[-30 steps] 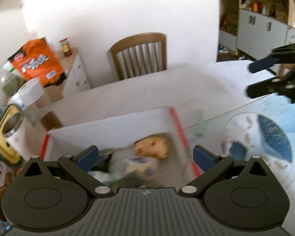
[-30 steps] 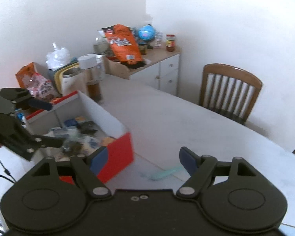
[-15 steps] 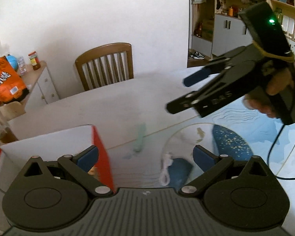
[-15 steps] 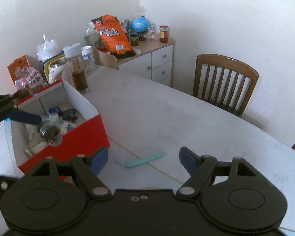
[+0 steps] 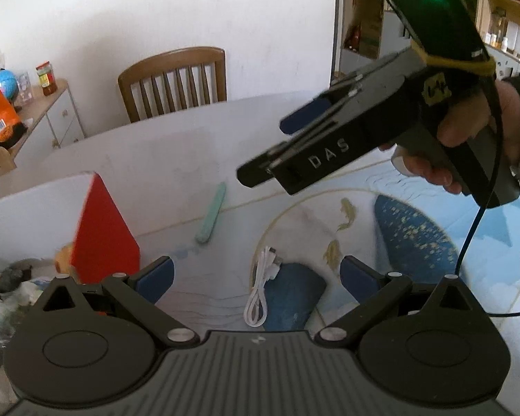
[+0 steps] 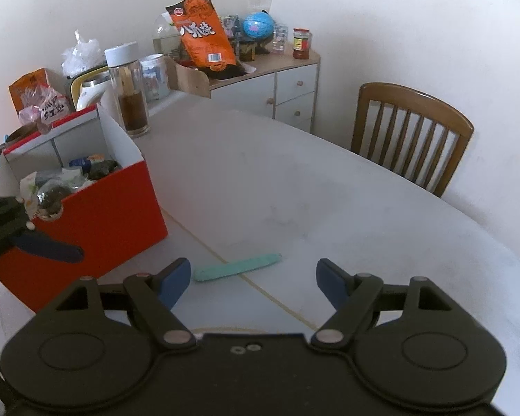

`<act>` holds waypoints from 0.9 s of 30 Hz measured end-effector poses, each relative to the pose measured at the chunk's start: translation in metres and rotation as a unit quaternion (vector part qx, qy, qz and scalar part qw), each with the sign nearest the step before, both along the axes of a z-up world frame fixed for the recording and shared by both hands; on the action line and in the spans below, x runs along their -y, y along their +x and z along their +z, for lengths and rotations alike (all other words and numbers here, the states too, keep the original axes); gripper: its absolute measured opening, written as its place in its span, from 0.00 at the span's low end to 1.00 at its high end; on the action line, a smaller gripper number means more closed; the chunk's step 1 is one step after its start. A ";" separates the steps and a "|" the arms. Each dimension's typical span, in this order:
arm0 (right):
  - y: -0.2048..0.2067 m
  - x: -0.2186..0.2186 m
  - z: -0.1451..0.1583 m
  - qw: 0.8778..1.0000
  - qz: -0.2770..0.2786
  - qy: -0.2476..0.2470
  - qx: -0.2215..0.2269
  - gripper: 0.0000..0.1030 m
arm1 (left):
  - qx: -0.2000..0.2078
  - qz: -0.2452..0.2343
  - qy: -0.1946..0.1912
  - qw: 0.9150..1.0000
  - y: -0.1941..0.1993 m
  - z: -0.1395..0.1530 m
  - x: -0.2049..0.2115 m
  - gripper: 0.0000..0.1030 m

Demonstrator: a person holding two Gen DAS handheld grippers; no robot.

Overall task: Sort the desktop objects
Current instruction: 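Move both grippers back toward the white cable and green stick, then grasp the white cable with the left gripper while the right gripper grasps the green stick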

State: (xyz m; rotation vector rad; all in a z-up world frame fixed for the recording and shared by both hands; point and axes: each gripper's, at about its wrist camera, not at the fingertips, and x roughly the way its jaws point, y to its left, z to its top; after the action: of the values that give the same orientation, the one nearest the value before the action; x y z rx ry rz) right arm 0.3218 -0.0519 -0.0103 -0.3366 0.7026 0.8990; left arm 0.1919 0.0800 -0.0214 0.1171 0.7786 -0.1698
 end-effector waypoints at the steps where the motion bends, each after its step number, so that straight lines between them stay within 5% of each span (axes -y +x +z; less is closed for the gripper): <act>1: 0.002 -0.003 -0.004 1.000 0.003 0.002 0.001 0.78 | -0.002 0.001 0.002 1.000 0.002 -0.005 0.001 0.99; 14: 0.028 -0.033 -0.045 0.999 0.035 0.007 -0.020 0.82 | -0.012 0.004 -0.023 1.000 0.019 -0.038 -0.007 0.98; 27: 0.032 -0.051 -0.072 0.997 0.077 -0.020 0.020 0.85 | -0.038 0.005 -0.052 0.998 0.023 -0.059 -0.008 0.81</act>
State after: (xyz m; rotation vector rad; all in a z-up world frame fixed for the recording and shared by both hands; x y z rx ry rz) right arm 0.3535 -0.0009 -0.0822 -0.4476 0.6640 1.0217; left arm 0.2149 0.0876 -0.0803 0.0083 0.8446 -0.2069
